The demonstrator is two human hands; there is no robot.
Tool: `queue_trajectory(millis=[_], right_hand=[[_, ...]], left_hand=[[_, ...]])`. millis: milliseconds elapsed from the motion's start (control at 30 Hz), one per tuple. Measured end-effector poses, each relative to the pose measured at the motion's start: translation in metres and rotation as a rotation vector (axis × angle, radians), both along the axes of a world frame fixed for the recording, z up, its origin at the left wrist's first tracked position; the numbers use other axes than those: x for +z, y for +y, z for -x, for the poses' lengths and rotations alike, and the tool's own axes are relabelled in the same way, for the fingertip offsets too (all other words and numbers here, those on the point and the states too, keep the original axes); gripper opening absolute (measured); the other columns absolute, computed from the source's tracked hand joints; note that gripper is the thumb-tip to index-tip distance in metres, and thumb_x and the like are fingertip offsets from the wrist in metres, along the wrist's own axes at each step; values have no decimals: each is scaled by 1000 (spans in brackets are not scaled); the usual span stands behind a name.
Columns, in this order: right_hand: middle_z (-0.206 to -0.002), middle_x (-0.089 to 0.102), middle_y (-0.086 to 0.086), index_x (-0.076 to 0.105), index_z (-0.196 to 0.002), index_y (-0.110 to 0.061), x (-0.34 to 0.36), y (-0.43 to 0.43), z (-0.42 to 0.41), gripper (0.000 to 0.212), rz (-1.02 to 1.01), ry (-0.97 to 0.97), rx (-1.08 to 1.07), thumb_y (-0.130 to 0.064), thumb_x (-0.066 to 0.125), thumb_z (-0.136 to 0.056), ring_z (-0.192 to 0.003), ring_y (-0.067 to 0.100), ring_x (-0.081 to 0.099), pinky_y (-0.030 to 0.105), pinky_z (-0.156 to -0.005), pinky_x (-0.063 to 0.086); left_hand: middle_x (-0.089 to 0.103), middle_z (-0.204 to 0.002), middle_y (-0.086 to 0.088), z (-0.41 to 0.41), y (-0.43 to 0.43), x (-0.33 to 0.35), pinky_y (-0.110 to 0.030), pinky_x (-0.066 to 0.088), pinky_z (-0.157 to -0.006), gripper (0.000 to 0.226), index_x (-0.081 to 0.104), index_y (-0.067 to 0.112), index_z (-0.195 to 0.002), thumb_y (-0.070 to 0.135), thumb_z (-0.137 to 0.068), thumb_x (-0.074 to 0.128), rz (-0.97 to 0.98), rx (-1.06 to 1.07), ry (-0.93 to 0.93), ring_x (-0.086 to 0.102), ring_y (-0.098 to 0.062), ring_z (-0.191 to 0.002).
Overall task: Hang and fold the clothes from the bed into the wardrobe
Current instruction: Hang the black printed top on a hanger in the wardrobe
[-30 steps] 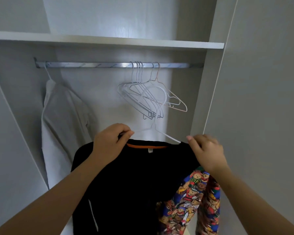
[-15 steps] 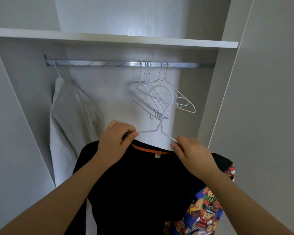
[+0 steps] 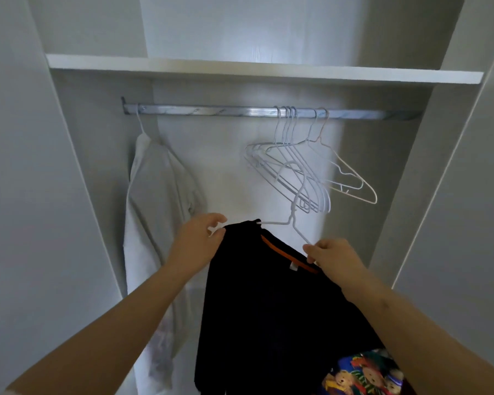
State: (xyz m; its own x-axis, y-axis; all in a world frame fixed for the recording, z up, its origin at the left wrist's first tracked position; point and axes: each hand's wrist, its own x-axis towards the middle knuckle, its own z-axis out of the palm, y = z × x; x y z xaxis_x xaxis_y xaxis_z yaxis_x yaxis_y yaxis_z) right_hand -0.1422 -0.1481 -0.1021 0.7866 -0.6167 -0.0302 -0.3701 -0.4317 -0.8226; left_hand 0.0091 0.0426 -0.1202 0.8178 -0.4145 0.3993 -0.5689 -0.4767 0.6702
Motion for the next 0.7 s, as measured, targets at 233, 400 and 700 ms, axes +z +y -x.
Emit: queue_trajectory(millis=[233, 400, 700], right_hand=[[-35, 47, -7, 58, -57, -8, 6, 24, -99, 37, -247, -48, 14, -18, 53, -92, -40, 10, 44, 21, -48, 37], [-49, 44, 3, 56, -56, -8, 24, 39, -196, 42, -302, -64, 40, -18, 46, -95, -47, 15, 41, 25, -51, 34], [-60, 47, 11, 53, -61, -2, 76, 65, -332, 31, -398, -171, 12, -1, 44, -90, -55, 22, 43, 29, -57, 37]], left_hand=[[59, -91, 5, -97, 22, 20, -16, 34, -73, 35, 55, 26, -124, 19, -90, 55, 124, 113, 53, 54, -10, -81], [66, -99, 0, -170, 38, 32, -17, 38, -77, 14, 66, 22, -100, 18, -90, 57, 251, 209, 94, 56, -10, -82], [58, -120, -13, -261, 57, 42, -32, 41, -93, 21, 71, 12, -103, 17, -86, 60, 46, 443, -1, 55, -30, -108]])
